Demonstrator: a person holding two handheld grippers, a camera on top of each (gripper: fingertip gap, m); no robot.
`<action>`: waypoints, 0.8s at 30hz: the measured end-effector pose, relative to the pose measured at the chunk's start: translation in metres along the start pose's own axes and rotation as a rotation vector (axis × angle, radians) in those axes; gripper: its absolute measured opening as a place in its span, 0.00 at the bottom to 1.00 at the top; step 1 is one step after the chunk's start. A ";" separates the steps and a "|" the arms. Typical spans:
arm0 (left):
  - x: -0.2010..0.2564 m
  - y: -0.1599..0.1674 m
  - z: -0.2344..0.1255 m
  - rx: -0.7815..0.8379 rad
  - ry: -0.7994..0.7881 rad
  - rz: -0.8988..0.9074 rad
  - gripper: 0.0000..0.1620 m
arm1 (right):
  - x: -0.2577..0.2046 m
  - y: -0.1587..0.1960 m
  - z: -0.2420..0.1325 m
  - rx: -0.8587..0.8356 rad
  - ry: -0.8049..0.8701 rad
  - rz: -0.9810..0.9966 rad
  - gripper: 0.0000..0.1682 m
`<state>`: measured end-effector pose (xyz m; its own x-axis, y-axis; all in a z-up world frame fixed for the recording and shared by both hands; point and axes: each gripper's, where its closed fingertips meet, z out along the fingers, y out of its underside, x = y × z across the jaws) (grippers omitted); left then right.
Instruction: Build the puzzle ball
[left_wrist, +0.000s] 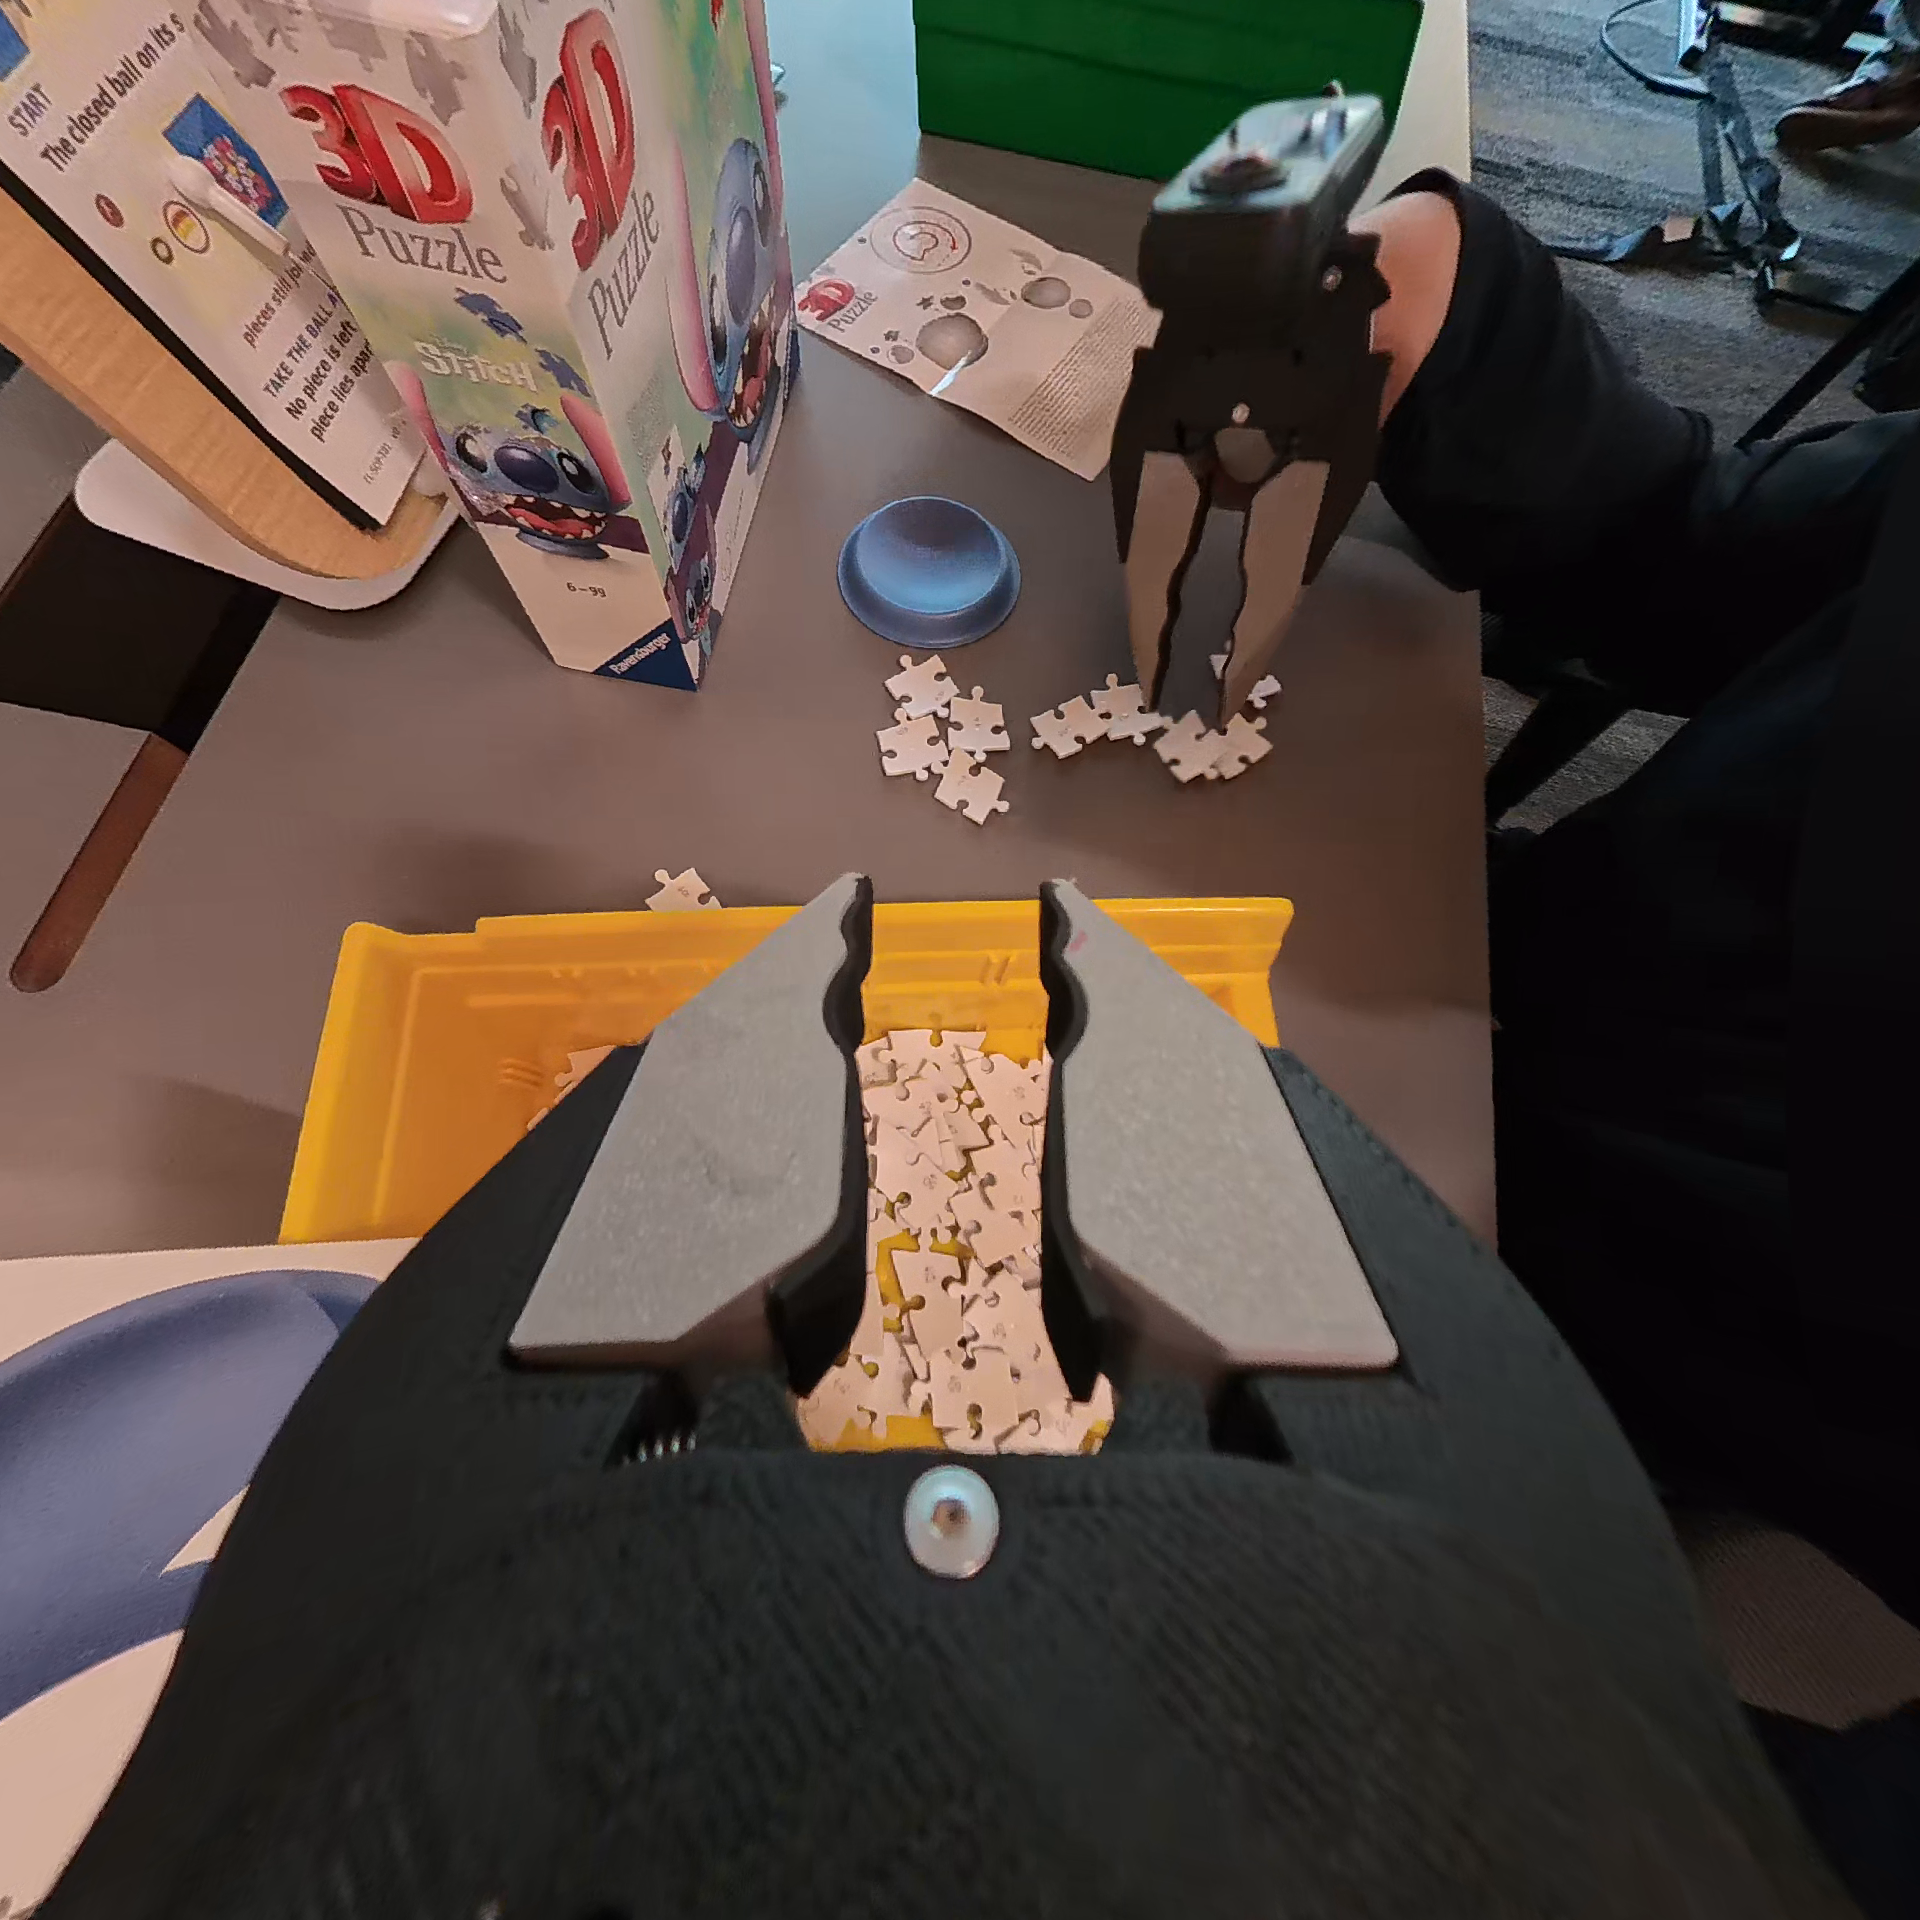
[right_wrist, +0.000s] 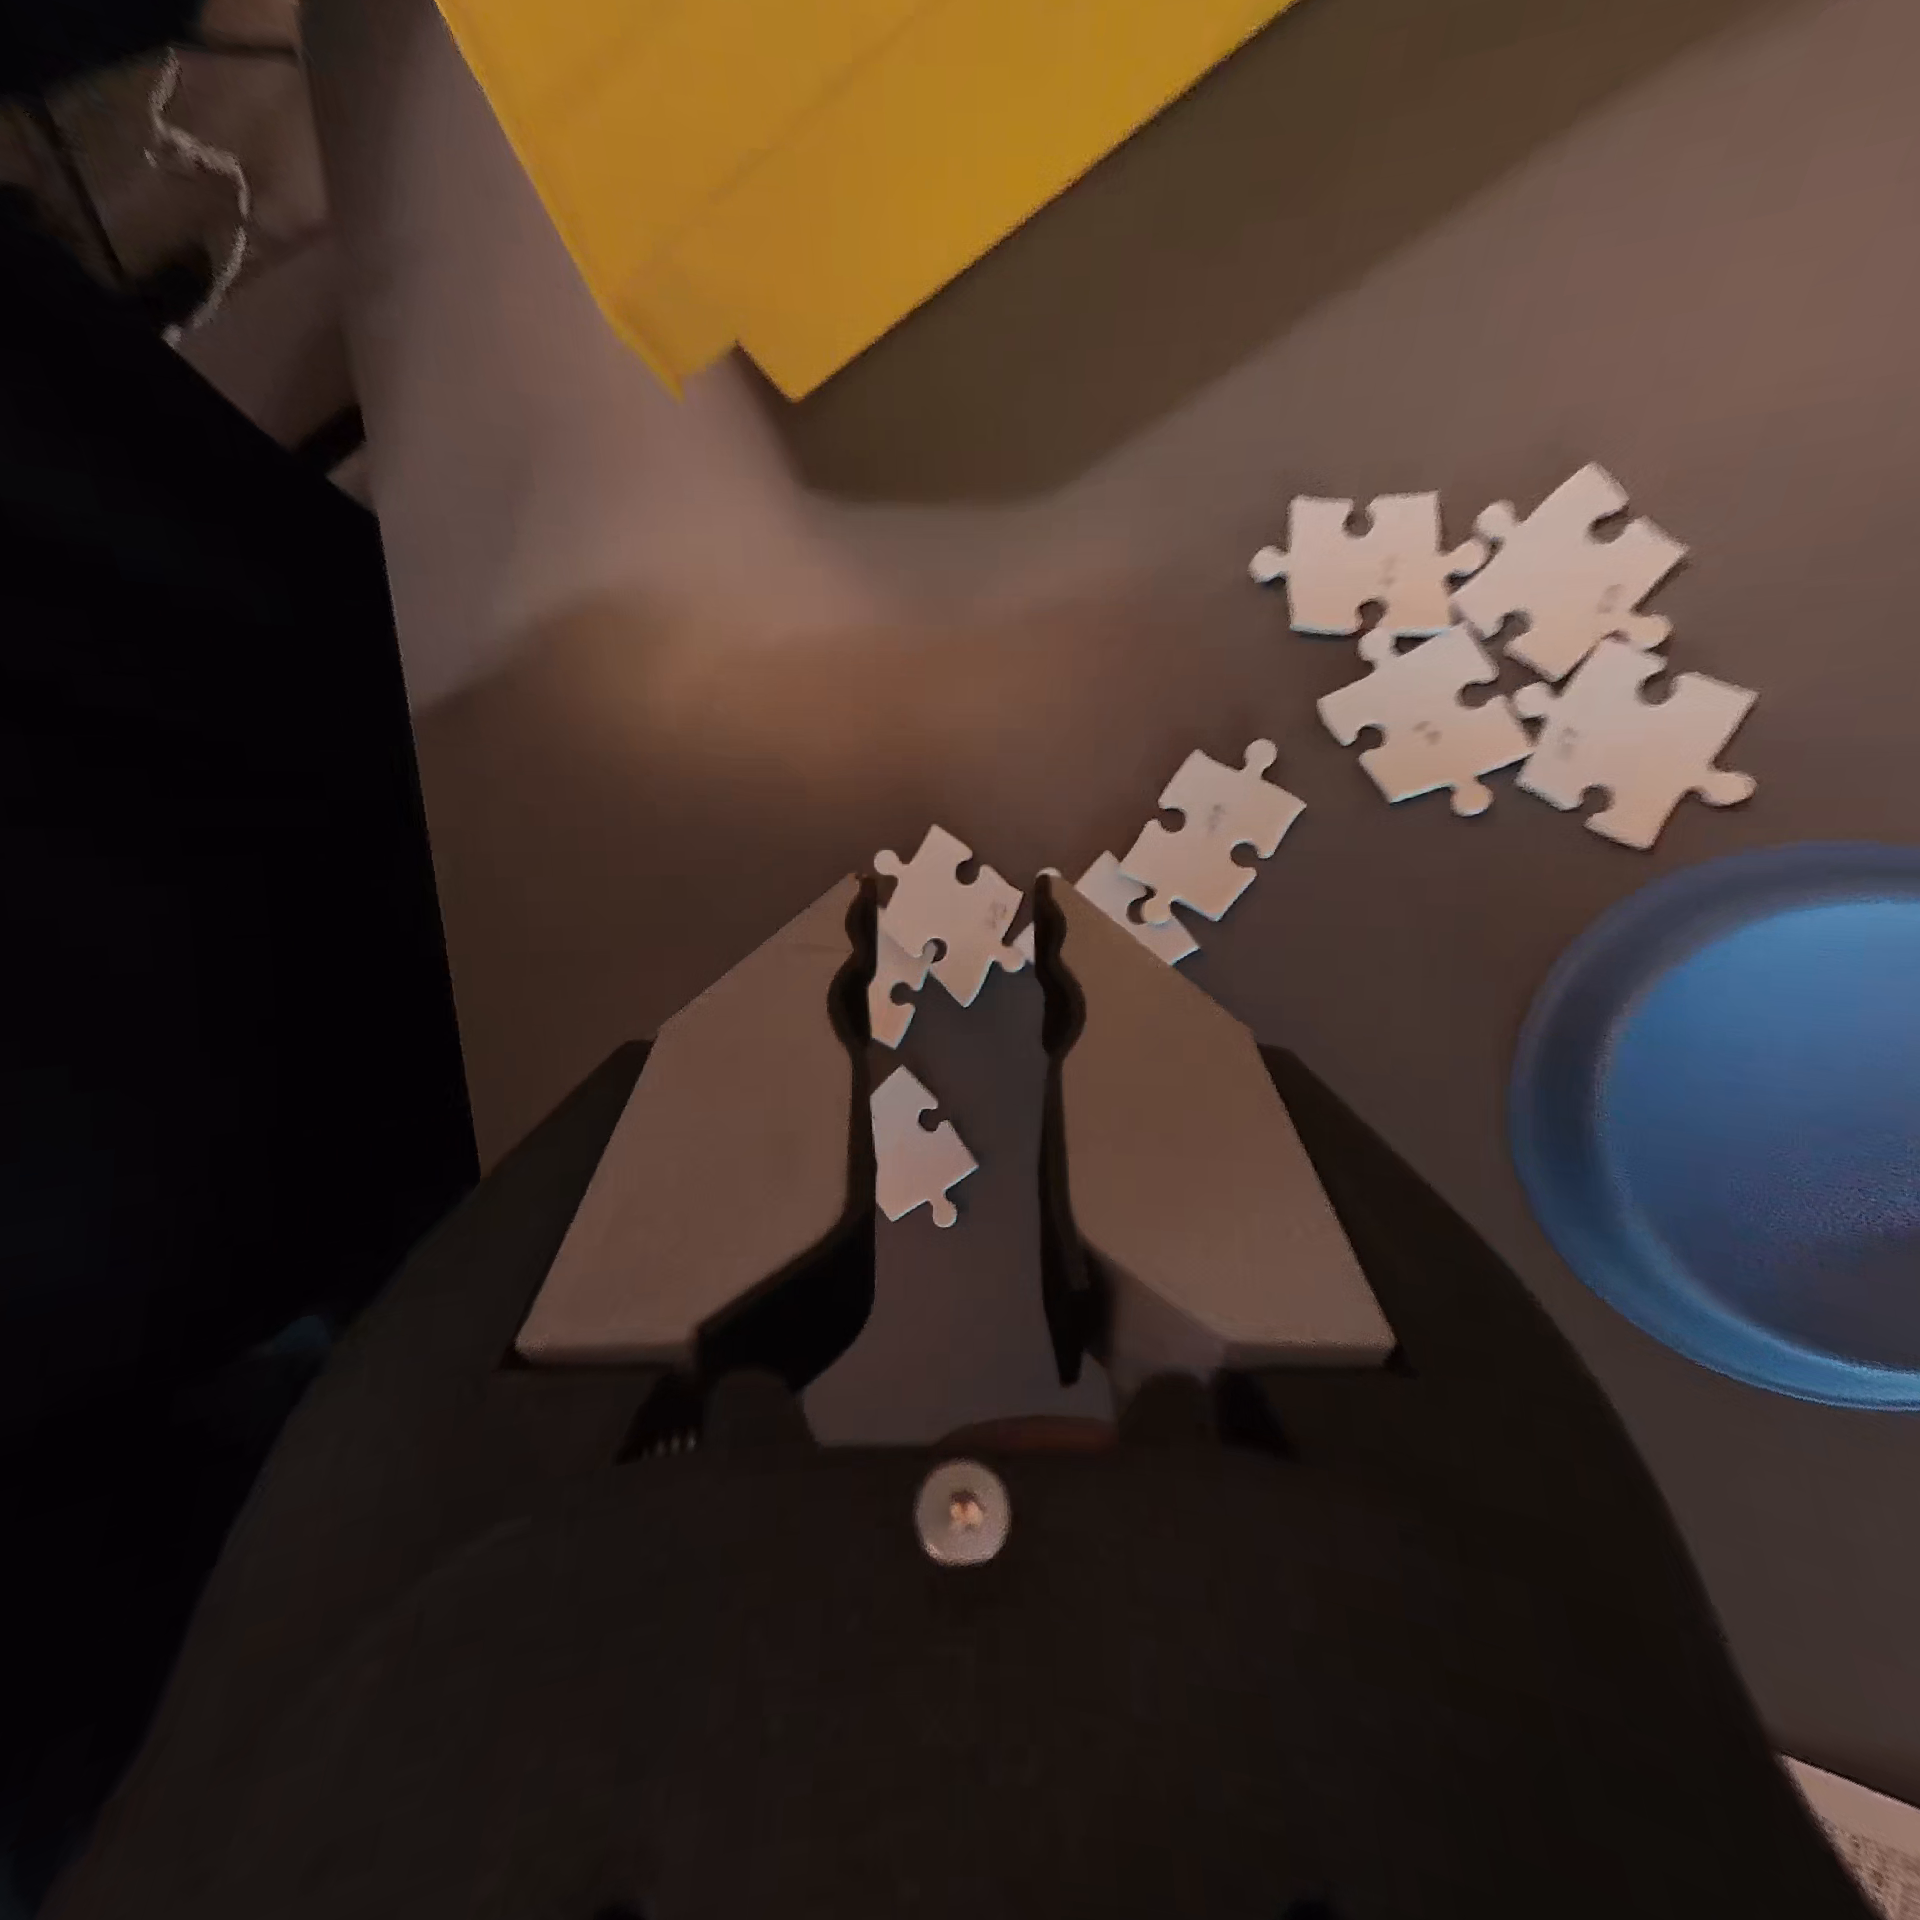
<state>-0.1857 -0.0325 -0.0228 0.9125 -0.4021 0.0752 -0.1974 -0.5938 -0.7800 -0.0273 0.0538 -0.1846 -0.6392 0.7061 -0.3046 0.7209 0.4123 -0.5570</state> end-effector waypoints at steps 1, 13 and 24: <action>0.000 0.000 -0.001 0.001 -0.003 0.000 0.18 | 0.003 -0.005 -0.005 0.036 0.010 -0.001 0.16; -0.003 0.001 -0.012 0.020 -0.052 -0.014 0.19 | 0.015 -0.022 -0.018 0.154 0.056 0.024 0.08; -0.008 0.002 -0.019 0.043 -0.184 -0.044 0.19 | 0.036 -0.026 -0.011 0.126 0.219 0.018 0.00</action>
<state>-0.2006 -0.0441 -0.0133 0.9708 -0.2397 -0.0017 -0.1437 -0.5763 -0.8045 -0.0658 0.0750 -0.1724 -0.5434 0.8263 -0.1480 0.6838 0.3334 -0.6490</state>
